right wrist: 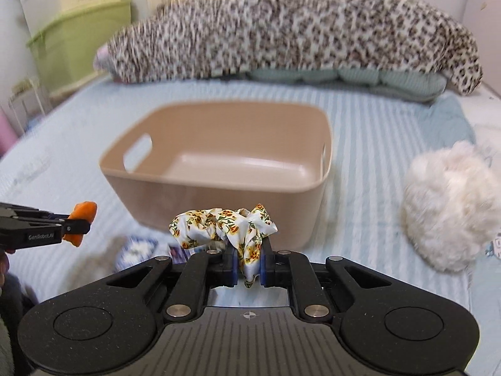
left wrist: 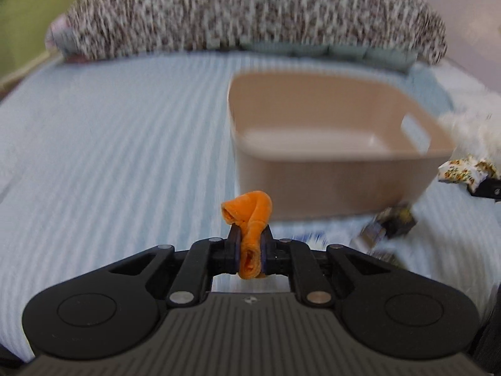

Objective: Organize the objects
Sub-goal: 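Carry both items over the basket and open both grippers to drop them, then lower the left gripper to the tissue pack while the right approaches the green bag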

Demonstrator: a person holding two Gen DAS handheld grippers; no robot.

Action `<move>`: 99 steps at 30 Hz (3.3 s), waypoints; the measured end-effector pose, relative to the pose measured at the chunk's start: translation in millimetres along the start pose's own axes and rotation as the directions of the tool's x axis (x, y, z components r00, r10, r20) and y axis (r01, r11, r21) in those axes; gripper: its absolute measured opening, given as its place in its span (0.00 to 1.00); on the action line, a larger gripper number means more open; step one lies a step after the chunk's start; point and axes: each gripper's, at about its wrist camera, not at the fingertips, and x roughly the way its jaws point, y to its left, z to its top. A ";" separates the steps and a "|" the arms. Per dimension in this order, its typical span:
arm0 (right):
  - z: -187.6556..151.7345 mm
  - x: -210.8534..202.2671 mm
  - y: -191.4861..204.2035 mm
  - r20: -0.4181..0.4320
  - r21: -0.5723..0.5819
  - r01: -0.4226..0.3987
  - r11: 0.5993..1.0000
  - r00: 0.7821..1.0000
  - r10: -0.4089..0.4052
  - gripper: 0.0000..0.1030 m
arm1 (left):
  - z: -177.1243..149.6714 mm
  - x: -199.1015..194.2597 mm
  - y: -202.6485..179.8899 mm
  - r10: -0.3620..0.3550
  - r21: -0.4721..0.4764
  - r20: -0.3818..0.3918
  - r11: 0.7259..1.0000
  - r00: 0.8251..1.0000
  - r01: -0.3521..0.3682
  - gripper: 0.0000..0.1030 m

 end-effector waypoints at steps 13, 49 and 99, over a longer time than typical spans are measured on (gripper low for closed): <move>61.3 -2.6 -3.5 0.212 0.064 0.040 0.997 0.976 -0.053 0.11 | 69.3 2.2 -41.3 0.049 0.076 0.258 0.995 0.965 -0.070 0.13; 11.0 22.7 8.3 0.069 -0.067 0.127 0.990 0.990 -0.123 0.93 | 20.7 22.6 -54.1 0.059 0.140 0.067 0.988 0.996 -0.068 0.78; -66.6 108.4 40.1 -0.314 -0.063 -0.045 0.997 0.949 0.023 0.82 | -35.5 102.1 -40.3 -0.132 -0.046 -0.270 0.991 0.954 0.124 0.90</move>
